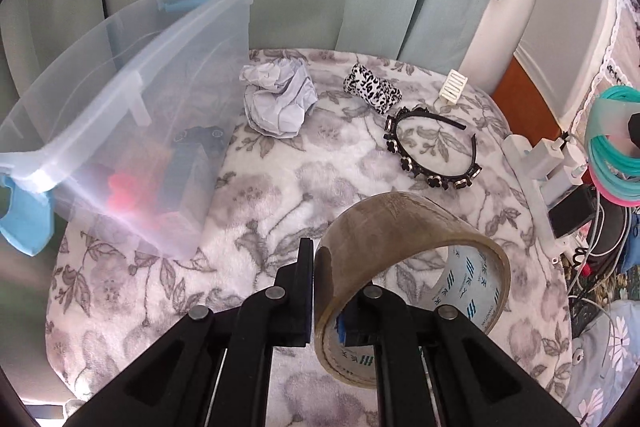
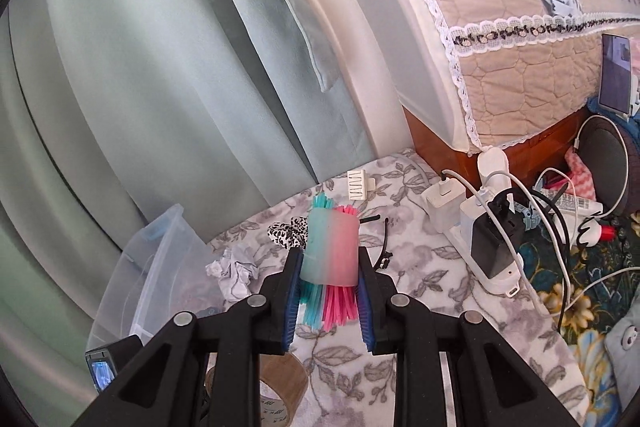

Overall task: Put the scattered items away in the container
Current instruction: 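Carry the tape roll and brush over the clear box with both tools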

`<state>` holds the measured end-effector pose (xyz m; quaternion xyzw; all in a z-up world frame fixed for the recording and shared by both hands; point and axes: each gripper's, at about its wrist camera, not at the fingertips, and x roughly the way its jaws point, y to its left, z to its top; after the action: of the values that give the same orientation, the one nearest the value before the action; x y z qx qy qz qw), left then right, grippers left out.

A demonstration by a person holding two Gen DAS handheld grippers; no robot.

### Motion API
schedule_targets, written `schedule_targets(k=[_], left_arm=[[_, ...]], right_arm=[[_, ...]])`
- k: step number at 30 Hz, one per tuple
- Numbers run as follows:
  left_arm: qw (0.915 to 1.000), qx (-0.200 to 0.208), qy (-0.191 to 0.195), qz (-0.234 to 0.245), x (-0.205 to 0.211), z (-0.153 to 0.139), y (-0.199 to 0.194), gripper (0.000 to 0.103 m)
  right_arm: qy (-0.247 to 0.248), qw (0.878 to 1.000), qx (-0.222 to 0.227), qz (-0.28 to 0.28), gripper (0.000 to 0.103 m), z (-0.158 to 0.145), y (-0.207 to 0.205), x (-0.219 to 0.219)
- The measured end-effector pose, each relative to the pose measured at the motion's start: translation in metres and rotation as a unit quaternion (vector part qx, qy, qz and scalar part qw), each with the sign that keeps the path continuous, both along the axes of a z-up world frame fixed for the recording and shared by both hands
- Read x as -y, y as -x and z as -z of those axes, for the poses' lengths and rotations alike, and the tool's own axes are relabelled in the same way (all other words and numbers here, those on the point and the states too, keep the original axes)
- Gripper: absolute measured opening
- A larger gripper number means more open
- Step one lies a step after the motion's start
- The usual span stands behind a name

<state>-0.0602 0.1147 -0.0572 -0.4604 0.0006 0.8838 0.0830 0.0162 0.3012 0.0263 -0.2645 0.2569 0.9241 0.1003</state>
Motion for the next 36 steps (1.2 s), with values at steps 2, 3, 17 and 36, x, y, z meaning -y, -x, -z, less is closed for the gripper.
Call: schedule_targets(k=[2,3,17,36], left_arm=[[0.9999,-0.012,-0.005,-0.001,0.003,-0.013,-0.004,0.009],[0.9998,-0.017,-0.006,-0.003,0.004,-0.019,-0.005,0.009],[0.9881,-0.126,-0.073,-0.05,0.048,-0.114,-0.025,0.009],[0.965,-0.161,-0.148,-0.145,0.145,-0.129,-0.026,0.009]], right_arm=[[-0.003,1.0,-0.006,0.001,0.027,-0.007,-0.006,0.003],[-0.004,1.0,-0.007,0.002,0.027,-0.01,-0.008,0.004],[0.001,0.999,-0.051,-0.016,0.027,-0.049,-0.031,0.024],[-0.04,0.992,-0.067,-0.097,0.027,-0.073,-0.016,0.1]])
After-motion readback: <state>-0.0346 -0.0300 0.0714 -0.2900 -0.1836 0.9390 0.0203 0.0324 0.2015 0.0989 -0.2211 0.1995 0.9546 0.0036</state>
